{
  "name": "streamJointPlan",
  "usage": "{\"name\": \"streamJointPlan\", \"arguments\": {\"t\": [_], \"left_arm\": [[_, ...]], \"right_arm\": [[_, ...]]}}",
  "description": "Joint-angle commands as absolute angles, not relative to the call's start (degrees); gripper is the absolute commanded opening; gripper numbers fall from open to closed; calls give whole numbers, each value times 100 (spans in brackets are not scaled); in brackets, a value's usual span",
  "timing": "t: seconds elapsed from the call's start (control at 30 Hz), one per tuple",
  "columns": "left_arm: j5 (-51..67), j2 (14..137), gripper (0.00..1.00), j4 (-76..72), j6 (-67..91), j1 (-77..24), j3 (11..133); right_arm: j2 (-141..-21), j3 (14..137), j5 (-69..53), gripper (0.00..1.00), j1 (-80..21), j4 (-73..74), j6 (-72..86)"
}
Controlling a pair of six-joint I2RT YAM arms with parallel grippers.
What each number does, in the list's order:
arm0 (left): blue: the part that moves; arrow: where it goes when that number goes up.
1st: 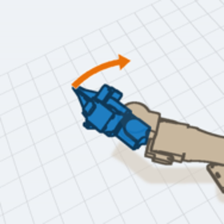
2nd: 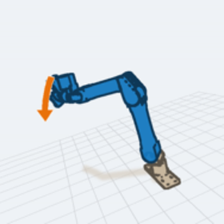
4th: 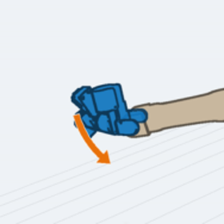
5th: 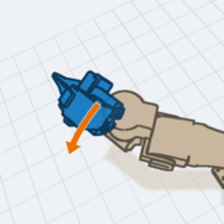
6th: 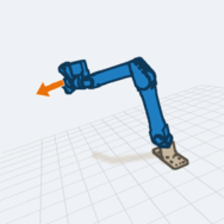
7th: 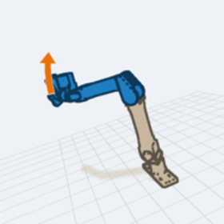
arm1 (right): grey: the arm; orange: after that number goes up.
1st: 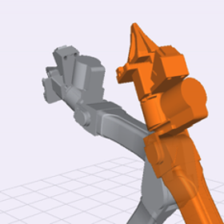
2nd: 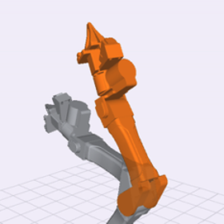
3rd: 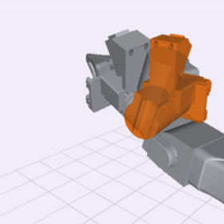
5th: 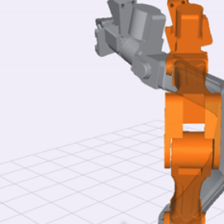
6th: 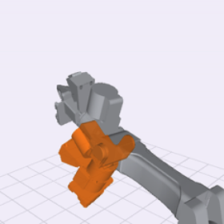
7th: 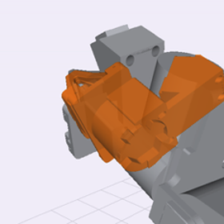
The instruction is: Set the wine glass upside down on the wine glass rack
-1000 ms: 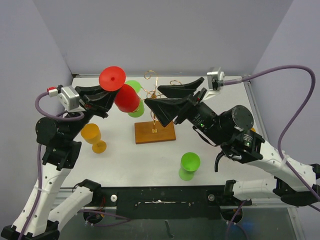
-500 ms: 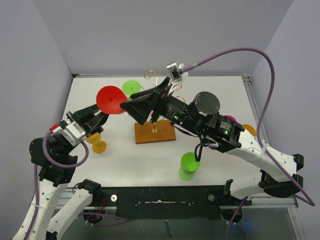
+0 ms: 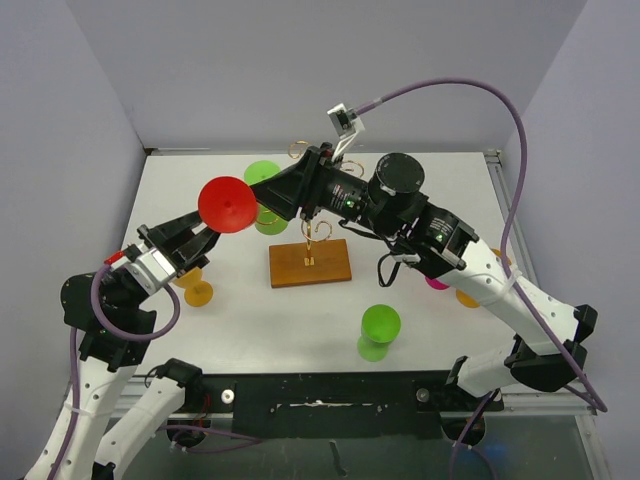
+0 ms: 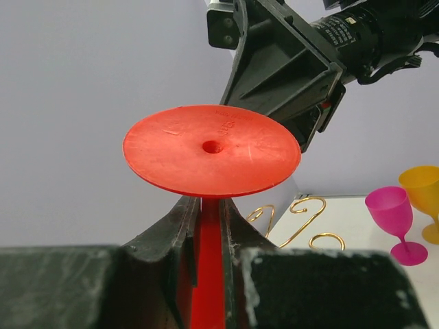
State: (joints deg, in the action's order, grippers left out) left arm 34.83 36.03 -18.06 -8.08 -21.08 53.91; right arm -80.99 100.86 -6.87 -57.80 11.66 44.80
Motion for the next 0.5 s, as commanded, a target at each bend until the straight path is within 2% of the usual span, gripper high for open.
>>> {"name": "streamJointPlan", "arguments": {"t": [0.0, 0.17, 0.47], "left_arm": [[3268, 3622, 0, -2067, -934, -2136, 5443], [2902, 3561, 0, -2089, -977, -2137, 5421], [3047, 3627, 0, -2137, -943, -2140, 5414]], "right_arm": [[-7818, 10049, -842, 48, -5800, 809, 4634], [-7553, 9775, -704, 50, -5793, 556, 4466], [-7778, 9999, -1394, 52, -5839, 486, 4370]]}}
